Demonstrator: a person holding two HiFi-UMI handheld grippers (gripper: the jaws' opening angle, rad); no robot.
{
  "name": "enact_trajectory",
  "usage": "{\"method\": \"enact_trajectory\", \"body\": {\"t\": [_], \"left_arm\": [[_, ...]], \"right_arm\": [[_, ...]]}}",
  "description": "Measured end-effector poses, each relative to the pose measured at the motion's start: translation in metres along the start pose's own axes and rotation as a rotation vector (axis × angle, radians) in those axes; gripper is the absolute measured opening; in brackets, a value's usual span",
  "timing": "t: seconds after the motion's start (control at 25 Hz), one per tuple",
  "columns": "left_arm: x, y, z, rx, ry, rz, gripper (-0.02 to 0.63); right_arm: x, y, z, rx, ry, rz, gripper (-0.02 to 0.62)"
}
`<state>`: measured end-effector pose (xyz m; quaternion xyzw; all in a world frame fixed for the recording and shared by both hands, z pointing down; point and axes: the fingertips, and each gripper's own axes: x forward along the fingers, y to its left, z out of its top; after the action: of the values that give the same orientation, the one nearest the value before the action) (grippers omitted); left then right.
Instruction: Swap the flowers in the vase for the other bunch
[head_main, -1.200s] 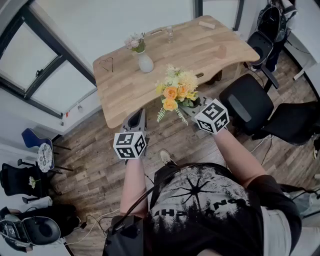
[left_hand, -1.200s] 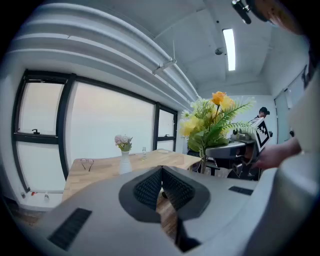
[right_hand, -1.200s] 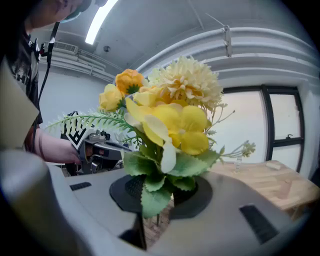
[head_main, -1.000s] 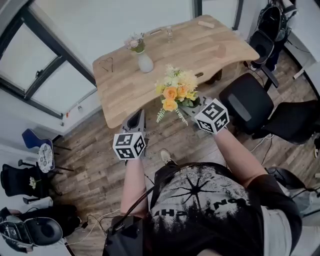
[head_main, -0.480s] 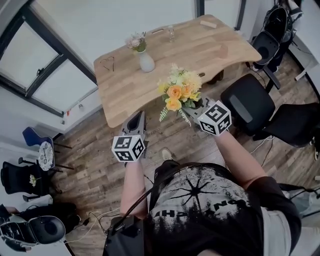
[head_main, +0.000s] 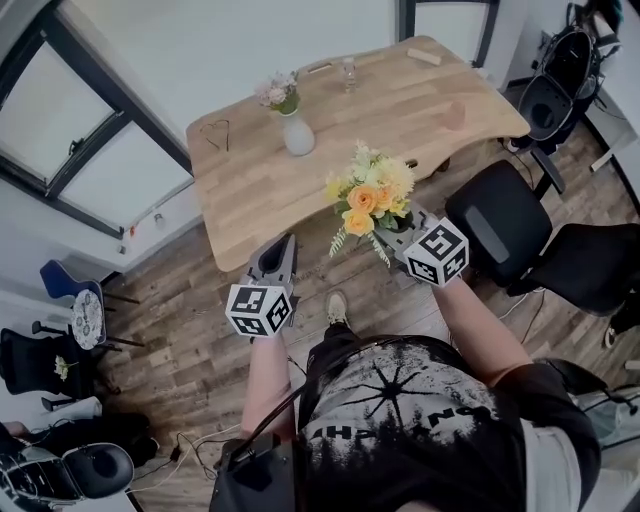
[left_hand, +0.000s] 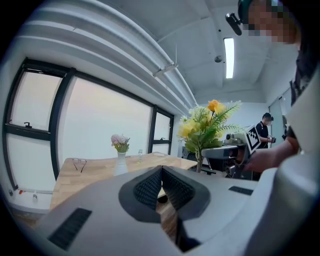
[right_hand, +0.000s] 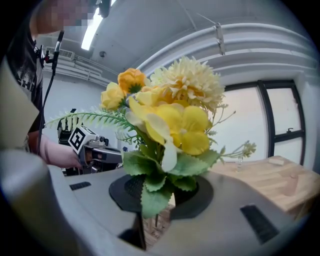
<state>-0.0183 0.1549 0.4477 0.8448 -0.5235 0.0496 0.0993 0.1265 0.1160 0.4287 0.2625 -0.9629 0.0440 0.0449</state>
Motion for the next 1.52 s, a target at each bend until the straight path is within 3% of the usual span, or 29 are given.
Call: {"method": "enact_trajectory", "body": {"t": [0.32,0.6,1.0,1.52], "left_arm": [[0.031,0.036,0.012,0.085,0.015,-0.050,0.015],[0.055,0.093,0.028,0.014,0.003,-0.079,0.015],[0.095,0.156,0.035,0.021,0.005,-0.122,0.015],[0.148,0.206,0.043,0.015,0.018,-0.171,0.015]], "right_arm": [[0.046,-0.028,0.013,0.000,-0.022,-0.034,0.089],[0.093,-0.044,0.018,0.008,-0.028,-0.057,0.089],[0.144,-0.079,0.017,0.038,-0.029,-0.123,0.089],[0.192,-0.115,0.022,0.034,-0.028,-0.169,0.089]]}}
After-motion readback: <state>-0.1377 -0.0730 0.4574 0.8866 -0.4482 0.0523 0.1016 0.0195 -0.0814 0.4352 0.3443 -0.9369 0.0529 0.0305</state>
